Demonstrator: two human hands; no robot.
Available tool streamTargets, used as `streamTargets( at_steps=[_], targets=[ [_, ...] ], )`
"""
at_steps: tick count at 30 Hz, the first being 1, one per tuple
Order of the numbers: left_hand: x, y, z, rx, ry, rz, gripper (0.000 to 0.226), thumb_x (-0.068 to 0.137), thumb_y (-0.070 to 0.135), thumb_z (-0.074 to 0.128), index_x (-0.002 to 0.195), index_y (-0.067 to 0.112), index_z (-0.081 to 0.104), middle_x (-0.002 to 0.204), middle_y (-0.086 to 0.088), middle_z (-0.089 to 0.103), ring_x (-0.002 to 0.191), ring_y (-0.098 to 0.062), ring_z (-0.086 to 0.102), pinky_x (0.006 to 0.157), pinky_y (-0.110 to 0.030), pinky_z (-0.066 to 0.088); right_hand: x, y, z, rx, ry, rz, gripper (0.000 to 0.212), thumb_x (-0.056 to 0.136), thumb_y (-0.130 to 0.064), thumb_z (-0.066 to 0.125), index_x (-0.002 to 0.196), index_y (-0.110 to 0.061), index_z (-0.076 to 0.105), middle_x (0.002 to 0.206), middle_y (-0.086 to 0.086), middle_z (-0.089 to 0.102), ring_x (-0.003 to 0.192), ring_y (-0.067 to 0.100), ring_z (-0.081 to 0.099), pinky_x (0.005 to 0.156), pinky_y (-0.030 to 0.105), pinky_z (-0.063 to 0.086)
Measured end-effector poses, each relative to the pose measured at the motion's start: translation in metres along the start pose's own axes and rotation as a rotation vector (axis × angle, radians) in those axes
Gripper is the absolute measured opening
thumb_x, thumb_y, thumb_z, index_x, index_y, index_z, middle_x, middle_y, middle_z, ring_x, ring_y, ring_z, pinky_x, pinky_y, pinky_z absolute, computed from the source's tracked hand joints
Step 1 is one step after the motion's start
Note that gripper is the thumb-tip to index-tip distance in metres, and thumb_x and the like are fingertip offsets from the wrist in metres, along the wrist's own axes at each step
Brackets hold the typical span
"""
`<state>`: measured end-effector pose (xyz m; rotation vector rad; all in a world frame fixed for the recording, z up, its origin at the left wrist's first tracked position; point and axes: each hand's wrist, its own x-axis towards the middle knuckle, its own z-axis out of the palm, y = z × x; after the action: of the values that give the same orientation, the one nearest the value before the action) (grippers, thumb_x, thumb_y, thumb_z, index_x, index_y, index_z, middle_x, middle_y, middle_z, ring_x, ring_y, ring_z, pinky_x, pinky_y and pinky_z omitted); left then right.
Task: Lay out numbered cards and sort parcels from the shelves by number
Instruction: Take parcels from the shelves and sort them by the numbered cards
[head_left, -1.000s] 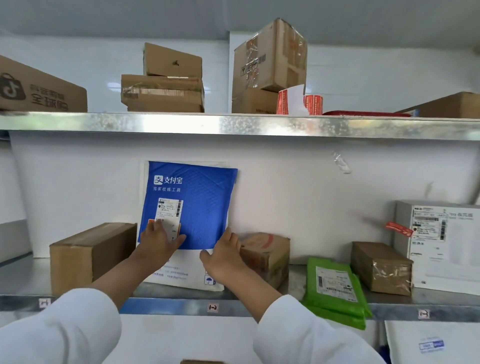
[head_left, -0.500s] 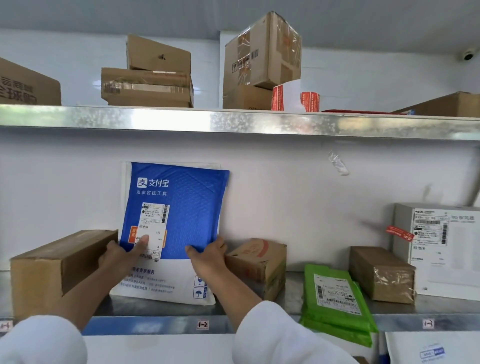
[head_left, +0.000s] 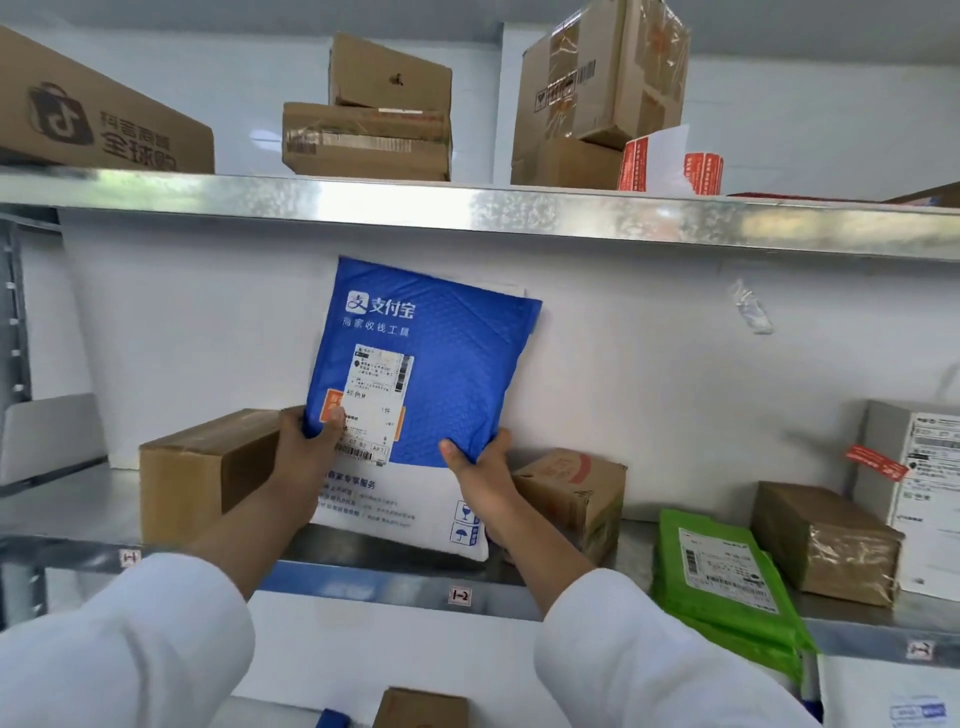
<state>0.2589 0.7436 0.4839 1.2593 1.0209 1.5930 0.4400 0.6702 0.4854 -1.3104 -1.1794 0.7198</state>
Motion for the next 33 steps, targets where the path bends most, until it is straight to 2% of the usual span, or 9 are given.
streamTargets(
  at_steps=[3,9,14,18,24,27,30,31,33],
  targets=[
    [-0.019,0.024,-0.003,0.023,0.012,0.034,0.044,0.095,0.038,0.055,0.128,0.016,0.037,0.112,-0.007,0.058,0.094,-0.024,0.057,0.076,-0.040,0.046,-0.013,-0.014,-0.008,-0.016,0.001,-0.039,0.057,0.093,-0.038,0.058,0.132,-0.018,0.021,0.133,0.003,0.044,0.110,0.021,0.052,0.091,0.035,0.047],
    [-0.085,0.051,-0.045,0.128,0.019,0.099,0.025,0.096,0.039,0.054,0.109,0.018,0.052,0.097,0.000,0.067,0.082,-0.017,0.061,0.062,-0.030,0.043,-0.068,-0.033,-0.027,-0.025,-0.086,-0.013,0.056,0.093,-0.042,0.057,0.134,-0.020,0.024,0.126,0.000,0.049,0.108,0.022,0.057,0.093,0.040,0.051],
    [-0.152,0.071,-0.087,0.053,0.034,0.145,0.010,0.096,0.029,0.057,0.103,0.032,0.064,0.091,0.015,0.071,0.077,-0.004,0.067,0.061,-0.026,0.048,-0.133,-0.049,-0.031,0.031,-0.117,-0.068,0.052,0.091,-0.037,0.061,0.131,-0.024,0.032,0.122,-0.002,0.057,0.099,0.016,0.063,0.074,0.028,0.054],
    [-0.203,0.072,-0.133,-0.017,0.094,0.129,0.013,0.091,0.027,0.063,0.088,0.037,0.069,0.083,0.016,0.075,0.076,-0.003,0.070,0.069,-0.024,0.053,-0.188,-0.050,-0.021,0.070,-0.187,-0.087,0.054,0.084,-0.039,0.069,0.128,-0.028,0.040,0.123,-0.005,0.061,0.106,0.017,0.065,0.093,0.041,0.053],
    [-0.279,0.055,-0.196,0.000,0.155,0.076,0.009,0.089,0.029,0.066,0.094,0.034,0.072,0.084,0.015,0.075,0.075,-0.001,0.071,0.070,-0.024,0.054,-0.269,-0.032,0.007,0.036,-0.246,-0.046,0.048,0.083,-0.041,0.068,0.122,-0.034,0.039,0.116,-0.009,0.063,0.091,0.011,0.071,0.079,0.034,0.058],
    [-0.328,0.043,-0.221,-0.025,0.178,-0.012,0.013,0.090,0.027,0.065,0.099,0.031,0.072,0.086,0.012,0.076,0.076,-0.006,0.072,0.068,-0.026,0.058,-0.303,-0.013,0.020,0.029,-0.294,-0.004,0.049,0.080,-0.045,0.064,0.122,-0.035,0.040,0.118,-0.011,0.062,0.097,0.010,0.069,0.086,0.036,0.056],
    [-0.385,0.029,-0.251,-0.010,0.214,-0.074,0.016,0.093,0.024,0.060,0.099,0.033,0.072,0.093,0.008,0.076,0.083,-0.012,0.073,0.073,-0.032,0.058,-0.336,0.009,0.037,0.004,-0.388,0.106,0.035,0.084,-0.058,0.052,0.113,-0.040,0.044,0.112,-0.012,0.063,0.097,0.013,0.068,0.092,0.044,0.054],
    [-0.400,0.024,-0.260,-0.014,0.221,-0.096,0.017,0.094,0.024,0.059,0.104,0.031,0.072,0.097,0.006,0.076,0.087,-0.015,0.073,0.077,-0.035,0.057,-0.347,0.014,0.041,-0.022,-0.391,0.142,0.039,0.084,-0.065,0.047,0.114,-0.041,0.043,0.112,-0.013,0.063,0.095,0.014,0.069,0.091,0.045,0.054],
    [-0.427,0.016,-0.274,-0.028,0.253,-0.155,0.019,0.094,0.023,0.059,0.109,0.028,0.071,0.100,0.003,0.076,0.091,-0.018,0.073,0.082,-0.038,0.056,-0.365,0.033,0.048,-0.067,-0.381,0.202,0.070,0.072,-0.083,0.039,0.130,-0.044,0.039,0.128,-0.014,0.058,0.108,0.017,0.064,0.099,0.048,0.049]
  ],
)
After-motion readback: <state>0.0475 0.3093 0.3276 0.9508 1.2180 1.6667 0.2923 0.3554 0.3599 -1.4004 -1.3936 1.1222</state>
